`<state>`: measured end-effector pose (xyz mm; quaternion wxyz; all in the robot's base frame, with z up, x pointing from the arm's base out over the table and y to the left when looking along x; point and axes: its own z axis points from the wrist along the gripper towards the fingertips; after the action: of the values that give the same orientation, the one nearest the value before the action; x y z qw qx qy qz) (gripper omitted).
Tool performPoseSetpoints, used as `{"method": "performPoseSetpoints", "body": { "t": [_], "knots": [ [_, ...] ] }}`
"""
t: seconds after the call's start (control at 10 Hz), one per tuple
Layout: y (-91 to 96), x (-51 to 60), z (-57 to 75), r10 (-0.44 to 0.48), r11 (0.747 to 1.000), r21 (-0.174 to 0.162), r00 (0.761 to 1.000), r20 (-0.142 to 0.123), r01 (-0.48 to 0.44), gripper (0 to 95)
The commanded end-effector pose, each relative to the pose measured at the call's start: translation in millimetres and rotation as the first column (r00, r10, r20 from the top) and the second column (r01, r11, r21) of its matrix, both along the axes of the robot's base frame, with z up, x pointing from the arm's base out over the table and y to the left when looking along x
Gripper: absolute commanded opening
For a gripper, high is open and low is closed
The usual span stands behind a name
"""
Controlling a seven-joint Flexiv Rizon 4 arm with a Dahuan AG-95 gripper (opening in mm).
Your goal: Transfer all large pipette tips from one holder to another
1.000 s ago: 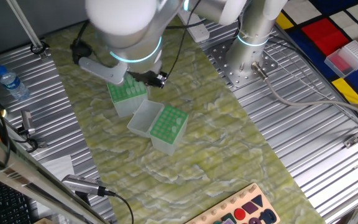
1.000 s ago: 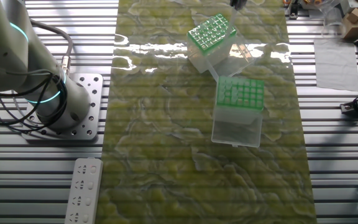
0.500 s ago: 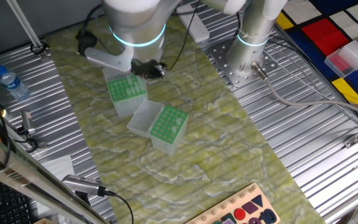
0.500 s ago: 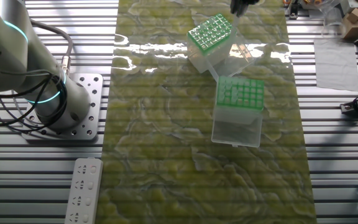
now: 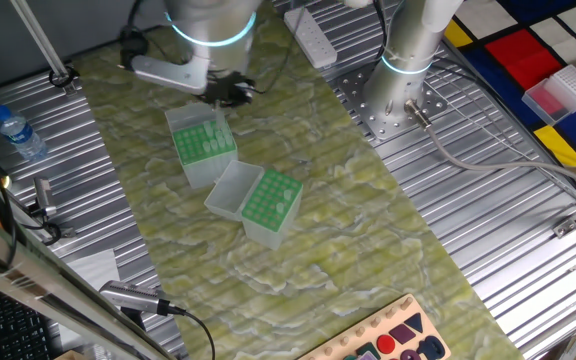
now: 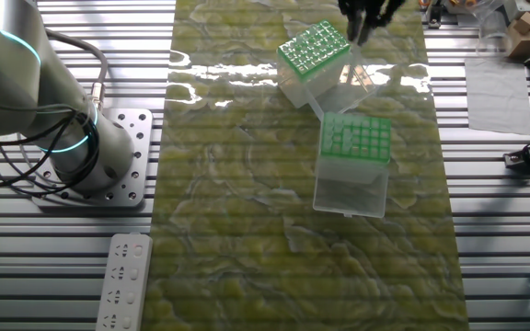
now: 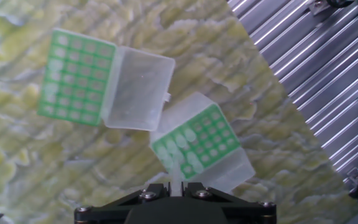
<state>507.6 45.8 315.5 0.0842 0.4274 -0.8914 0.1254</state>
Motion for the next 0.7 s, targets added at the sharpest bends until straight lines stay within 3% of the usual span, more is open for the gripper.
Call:
{"method": "performPoseSetpoints", "body": {
  "t": [0.1, 0.7],
  "knots": [
    [0.8, 5.6, -2.8, -0.001, 1.000, -0.006, 1.000, -0.002, 0.001, 0.0],
    [-4.4, 10.0, -13.1, 0.001, 1.000, 0.006, 1.000, 0.013, -0.001, 0.0]
  ]
}}
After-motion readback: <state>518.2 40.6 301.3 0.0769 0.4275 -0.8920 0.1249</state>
